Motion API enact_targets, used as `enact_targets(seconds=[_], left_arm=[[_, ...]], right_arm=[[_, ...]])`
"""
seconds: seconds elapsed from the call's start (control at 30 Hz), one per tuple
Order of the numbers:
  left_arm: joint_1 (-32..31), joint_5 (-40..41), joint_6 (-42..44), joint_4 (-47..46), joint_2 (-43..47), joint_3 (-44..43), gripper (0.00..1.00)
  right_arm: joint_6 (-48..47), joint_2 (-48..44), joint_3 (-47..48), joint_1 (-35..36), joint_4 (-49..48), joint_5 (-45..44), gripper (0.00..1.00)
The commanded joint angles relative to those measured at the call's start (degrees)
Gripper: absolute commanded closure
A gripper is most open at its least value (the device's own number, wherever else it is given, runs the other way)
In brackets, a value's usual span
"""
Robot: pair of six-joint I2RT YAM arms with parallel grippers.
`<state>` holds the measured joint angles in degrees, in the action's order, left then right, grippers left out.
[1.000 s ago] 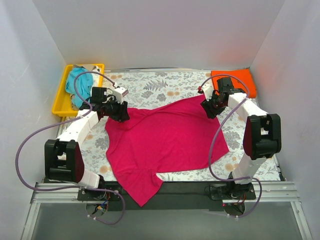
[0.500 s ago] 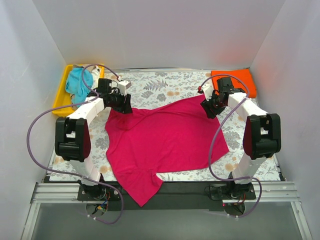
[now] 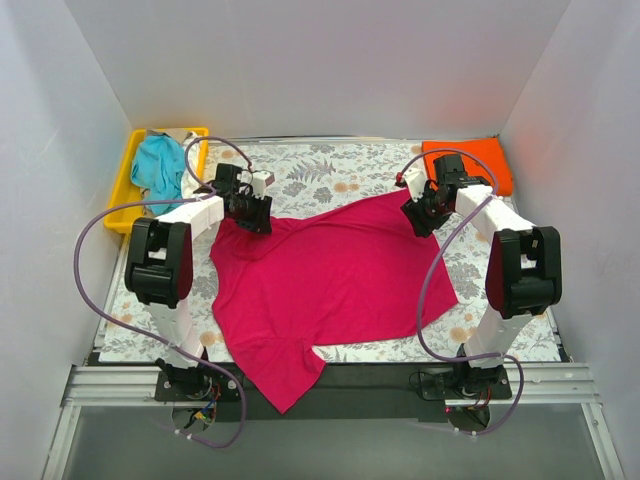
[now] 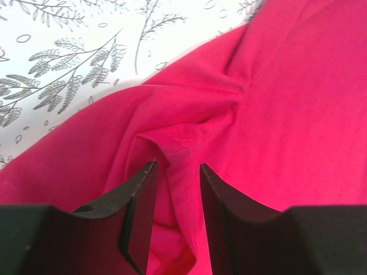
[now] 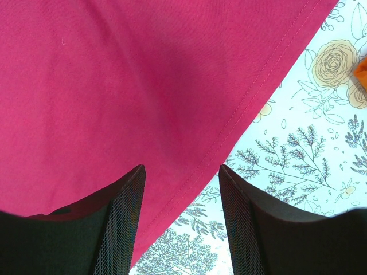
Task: Fold and stack the t-shirts
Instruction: Fold the tshirt
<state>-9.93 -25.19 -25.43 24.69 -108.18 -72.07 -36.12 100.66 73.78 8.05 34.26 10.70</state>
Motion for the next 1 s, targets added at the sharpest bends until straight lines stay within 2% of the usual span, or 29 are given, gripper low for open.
enact_targets(seconds=[0.0,0.17,0.2,0.3,0.33,0.43,0.57,0.77,0.97], left_arm=[[-0.7,3.2,-0.9,-1.8,-0.2,-1.8,0.66],[-1.1,2.1,-1.4,-1.7,-1.1,-2.5,0.69],[-1.1,0.2,-1.6,-1.4,-0.7,-2.6,0.74],[-1.2,-2.5,-2.8,-1.4,0.2,-2.7,0.8],[-1.2,-2.5,-3.3,-1.4,0.3,-3.0,0.87],[-1.2,0.0,-4.1,-1.4,-0.1,-4.9,1.0],[-0.9,5.1,-3.8,-1.7,-2.3,-10.4,1.0],[-0.4,10.9,-2.9,-2.4,-11.9,-28.3,1.0],[0.1,12.0,-1.5,-6.2,-28.4,-48.1,1.0]], right_arm=[[-0.2,0.0,1.7,0.2,0.3,1.0,0.48],[-0.2,0.1,1.8,0.3,0.3,0.8,0.48],[-0.2,0.1,1.9,0.2,0.3,0.6,0.48],[-0.4,0.1,1.5,0.3,0.3,0.4,0.48],[-0.4,0.2,1.5,0.2,0.2,0.3,0.49],[-0.4,0.7,1.8,0.3,0.2,0.3,0.49],[-0.2,0.9,2.2,0.2,0.1,0.6,0.5],[-0.1,1.5,2.9,0.2,0.2,0.6,0.5],[0.5,2.1,2.8,0.1,0.4,1.5,0.5]])
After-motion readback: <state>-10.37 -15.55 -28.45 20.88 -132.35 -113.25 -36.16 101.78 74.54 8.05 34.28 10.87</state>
